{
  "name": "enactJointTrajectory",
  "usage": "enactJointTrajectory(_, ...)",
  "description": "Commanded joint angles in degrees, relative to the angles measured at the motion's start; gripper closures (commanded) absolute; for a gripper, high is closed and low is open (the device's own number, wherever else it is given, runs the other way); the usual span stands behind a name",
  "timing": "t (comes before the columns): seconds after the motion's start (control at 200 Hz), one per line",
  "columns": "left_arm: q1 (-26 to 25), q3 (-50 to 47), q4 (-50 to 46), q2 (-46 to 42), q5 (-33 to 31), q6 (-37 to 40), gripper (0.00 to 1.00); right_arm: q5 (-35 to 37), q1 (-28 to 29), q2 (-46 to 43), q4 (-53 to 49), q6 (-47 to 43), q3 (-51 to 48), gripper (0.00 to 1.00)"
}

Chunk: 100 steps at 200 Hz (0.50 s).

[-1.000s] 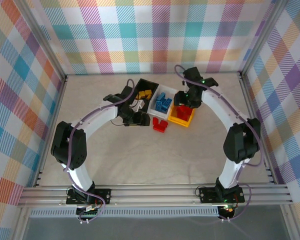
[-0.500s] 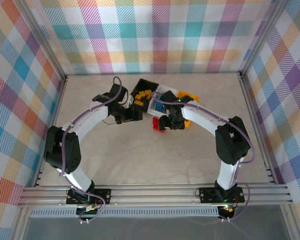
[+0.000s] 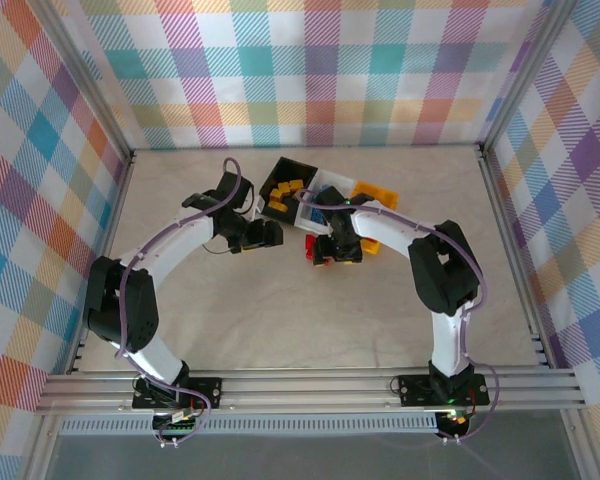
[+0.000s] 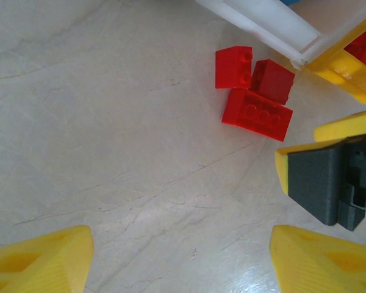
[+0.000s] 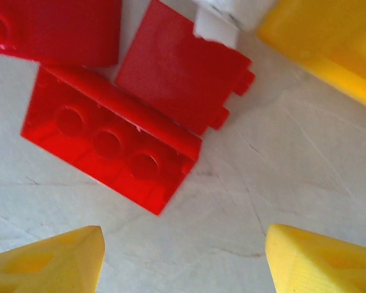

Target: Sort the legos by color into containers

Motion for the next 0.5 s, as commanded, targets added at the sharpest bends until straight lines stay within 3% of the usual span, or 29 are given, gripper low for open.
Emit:
enactJointTrajectory(0.0, 0.8, -0.2, -0.2, -1.4, 0.2, -0.6, 0.23, -2.0, 0.0, 2.4, 0.3, -0.6, 3.4, 0.3)
enactJointTrajectory(0.495, 2.3, -0.8, -1.1, -1.4, 0.4, 0.5, 0.23, -5.0, 2.2, 7.5, -0.5, -2.2, 9.4, 0.36)
